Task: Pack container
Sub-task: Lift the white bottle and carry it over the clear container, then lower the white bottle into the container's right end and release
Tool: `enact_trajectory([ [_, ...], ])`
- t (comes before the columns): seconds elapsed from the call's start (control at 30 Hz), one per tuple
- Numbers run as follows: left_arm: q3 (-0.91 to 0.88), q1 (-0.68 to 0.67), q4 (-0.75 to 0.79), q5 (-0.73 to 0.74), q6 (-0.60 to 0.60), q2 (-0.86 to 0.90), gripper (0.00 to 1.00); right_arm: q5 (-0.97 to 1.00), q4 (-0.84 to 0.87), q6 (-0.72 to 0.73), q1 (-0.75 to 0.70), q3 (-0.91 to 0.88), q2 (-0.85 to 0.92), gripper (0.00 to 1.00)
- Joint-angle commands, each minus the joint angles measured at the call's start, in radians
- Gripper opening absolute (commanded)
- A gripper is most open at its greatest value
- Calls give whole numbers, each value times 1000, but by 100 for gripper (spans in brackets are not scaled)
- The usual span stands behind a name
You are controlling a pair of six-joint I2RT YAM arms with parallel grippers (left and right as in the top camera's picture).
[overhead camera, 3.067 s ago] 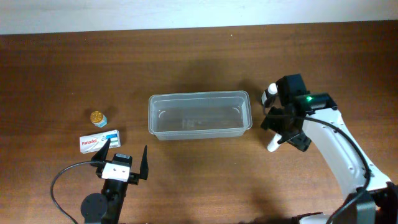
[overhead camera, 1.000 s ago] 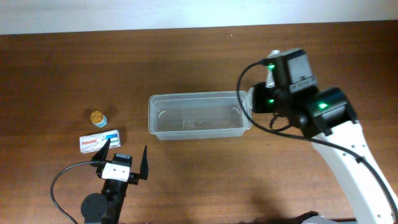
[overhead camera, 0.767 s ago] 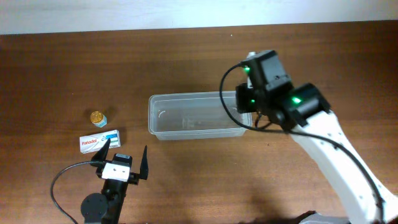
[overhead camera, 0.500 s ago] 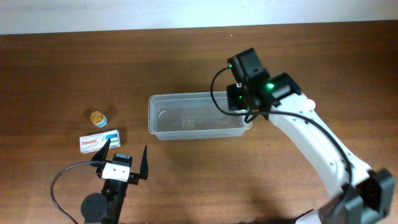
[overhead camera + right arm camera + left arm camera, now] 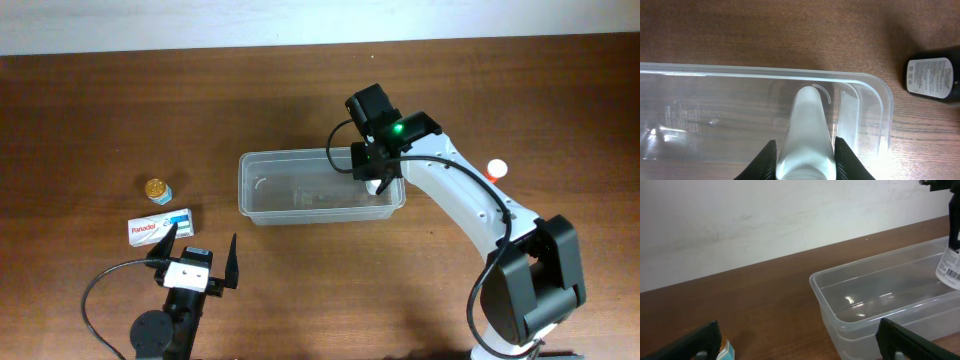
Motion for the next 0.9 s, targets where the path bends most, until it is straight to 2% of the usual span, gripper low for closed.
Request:
enact_trajectory([
  [0.0,-3,5,-5,-5,-9,-10,99,1,10,13,4,6,0,27],
  [0.3,-3,5,-4,-5,-9,-10,99,20,14,72,3,-21,1,27],
  [0.87,-3,5,-5,-5,-9,-10,99,66,21,60,3,-26,1,27],
])
